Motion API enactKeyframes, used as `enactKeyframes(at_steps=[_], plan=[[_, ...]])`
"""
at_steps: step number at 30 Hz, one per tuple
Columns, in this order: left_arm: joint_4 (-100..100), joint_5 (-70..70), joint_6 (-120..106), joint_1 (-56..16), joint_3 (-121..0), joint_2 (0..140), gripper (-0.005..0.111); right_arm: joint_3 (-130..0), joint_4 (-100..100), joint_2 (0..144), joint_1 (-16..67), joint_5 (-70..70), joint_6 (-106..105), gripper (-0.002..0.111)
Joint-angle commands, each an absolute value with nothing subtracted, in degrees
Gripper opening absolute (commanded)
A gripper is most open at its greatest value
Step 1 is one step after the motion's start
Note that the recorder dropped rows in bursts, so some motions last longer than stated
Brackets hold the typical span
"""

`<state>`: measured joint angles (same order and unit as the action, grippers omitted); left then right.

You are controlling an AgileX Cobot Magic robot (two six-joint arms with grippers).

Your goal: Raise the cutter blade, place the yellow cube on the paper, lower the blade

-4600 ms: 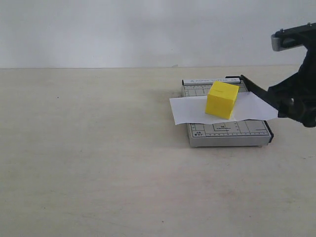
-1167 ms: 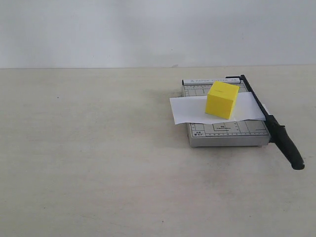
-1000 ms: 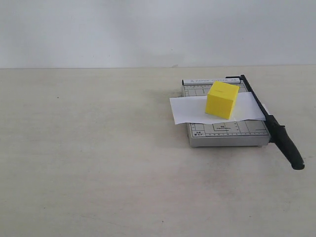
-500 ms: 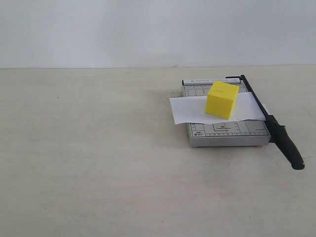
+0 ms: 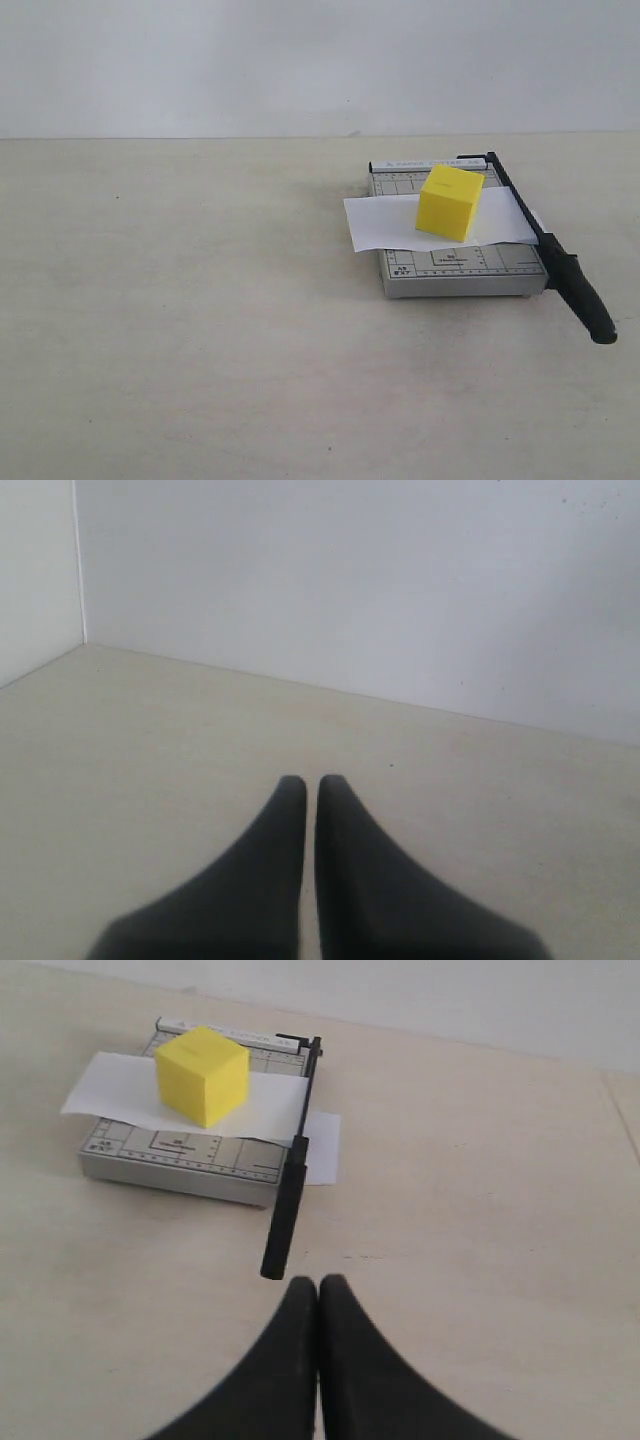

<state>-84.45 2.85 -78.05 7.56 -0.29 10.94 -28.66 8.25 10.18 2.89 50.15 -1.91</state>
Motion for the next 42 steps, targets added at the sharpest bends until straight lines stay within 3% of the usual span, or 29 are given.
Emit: enactKeyframes(at_steps=[1, 5, 8, 12, 14, 21, 25, 39, 42], plan=[[-84.42, 3.16, -77.57, 7.38, 0.0, 10.72, 0.004, -28.86, 11.03, 9.84, 2.82, 49.06, -5.15, 0.0], [-84.42, 3.16, -77.57, 7.38, 0.0, 10.72, 0.004, -24.73, 13.42, 9.84, 2.82, 35.85, -5.51, 0.0], [-84.42, 3.16, -77.57, 7.38, 0.0, 10.72, 0.004, -12.39, 19.01, 9.84, 2.82, 12.92, 3.02, 0.0], [-84.42, 3.16, -77.57, 7.38, 0.0, 10.72, 0.004, 0.0, 18.74, 9.84, 2.82, 6.73, 16.47, 0.0], [-84.42, 3.16, -77.57, 7.38, 0.0, 10.72, 0.004, 0.0, 17.61, 9.84, 2.82, 14.15, 17.5, 0.0], [-84.42, 3.16, -77.57, 7.38, 0.0, 10.72, 0.004, 0.0, 17.49, 7.59, 2.82, 15.59, 17.83, 0.0], [-84.42, 3.32, -77.57, 7.38, 0.0, 10.72, 0.004, 0.0, 17.09, 0.0, 2.82, 14.46, 18.96, 0.0], [-84.42, 3.35, -77.57, 7.38, 0.0, 10.15, 0.004, 0.0, 16.64, 0.0, 2.82, 7.33, 20.6, 0.0], [-84.42, 3.35, -77.57, 7.38, 0.0, 10.15, 0.004, 0.0, 3.47, 0.0, 2.82, 9.93, 8.22, 0.0]])
